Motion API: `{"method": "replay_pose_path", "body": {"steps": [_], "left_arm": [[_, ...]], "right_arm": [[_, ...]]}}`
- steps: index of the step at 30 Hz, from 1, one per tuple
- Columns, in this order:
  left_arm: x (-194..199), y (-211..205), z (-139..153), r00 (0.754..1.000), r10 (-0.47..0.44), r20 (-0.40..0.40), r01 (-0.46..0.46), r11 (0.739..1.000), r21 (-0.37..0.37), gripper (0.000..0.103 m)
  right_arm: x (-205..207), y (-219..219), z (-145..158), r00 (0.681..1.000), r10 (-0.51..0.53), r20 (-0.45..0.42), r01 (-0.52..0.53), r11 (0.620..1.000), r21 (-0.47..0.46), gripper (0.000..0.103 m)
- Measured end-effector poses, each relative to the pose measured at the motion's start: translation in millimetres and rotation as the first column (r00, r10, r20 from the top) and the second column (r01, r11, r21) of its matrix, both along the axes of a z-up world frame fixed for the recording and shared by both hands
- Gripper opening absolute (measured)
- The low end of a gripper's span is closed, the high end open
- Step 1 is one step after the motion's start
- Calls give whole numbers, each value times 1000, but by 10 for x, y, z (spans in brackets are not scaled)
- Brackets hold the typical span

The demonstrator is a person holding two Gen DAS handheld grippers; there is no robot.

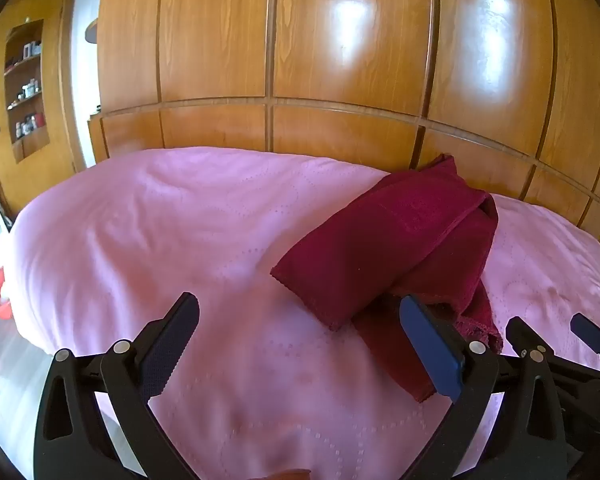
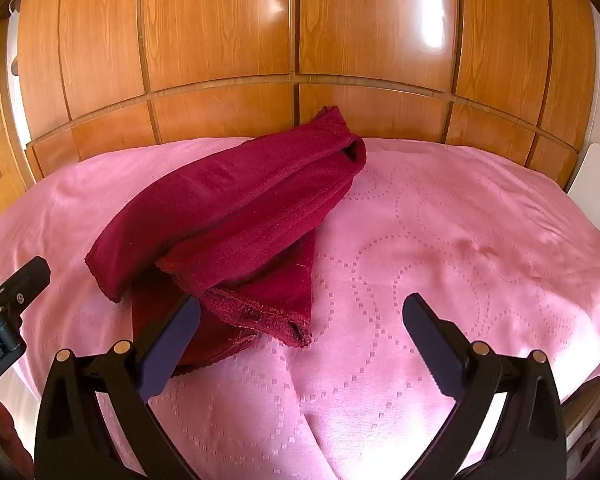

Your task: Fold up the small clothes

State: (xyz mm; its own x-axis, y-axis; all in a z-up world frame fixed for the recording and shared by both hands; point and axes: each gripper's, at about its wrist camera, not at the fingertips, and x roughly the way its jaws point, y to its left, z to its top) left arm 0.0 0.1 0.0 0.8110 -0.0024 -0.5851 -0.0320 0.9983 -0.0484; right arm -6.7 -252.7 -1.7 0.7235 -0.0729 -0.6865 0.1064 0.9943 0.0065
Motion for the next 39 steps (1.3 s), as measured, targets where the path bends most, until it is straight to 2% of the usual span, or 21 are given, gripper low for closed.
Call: {"method": "replay_pose_path", "body": {"steps": [17, 21, 28, 39], "left_arm": [[5, 14, 9, 1000, -1, -8, 1, 1000, 7, 99], [20, 25, 18, 1000, -4, -16, 4, 1000, -22, 99], [32, 3, -51, 999, -15, -29, 15, 1000, 1, 99], [58, 30, -66, 999, -22, -33, 22, 1000, -5, 99]], "right_arm": [[0, -4, -11, 1000, 1, 1, -1, 1000, -2, 101], [-14, -14, -16, 1000, 3, 2, -3, 1000, -6, 101], [-15, -39, -24, 1000, 4, 0, -4, 1000, -3, 101], [14, -3, -43, 1000, 10, -15, -10, 1000, -1, 101]]}}
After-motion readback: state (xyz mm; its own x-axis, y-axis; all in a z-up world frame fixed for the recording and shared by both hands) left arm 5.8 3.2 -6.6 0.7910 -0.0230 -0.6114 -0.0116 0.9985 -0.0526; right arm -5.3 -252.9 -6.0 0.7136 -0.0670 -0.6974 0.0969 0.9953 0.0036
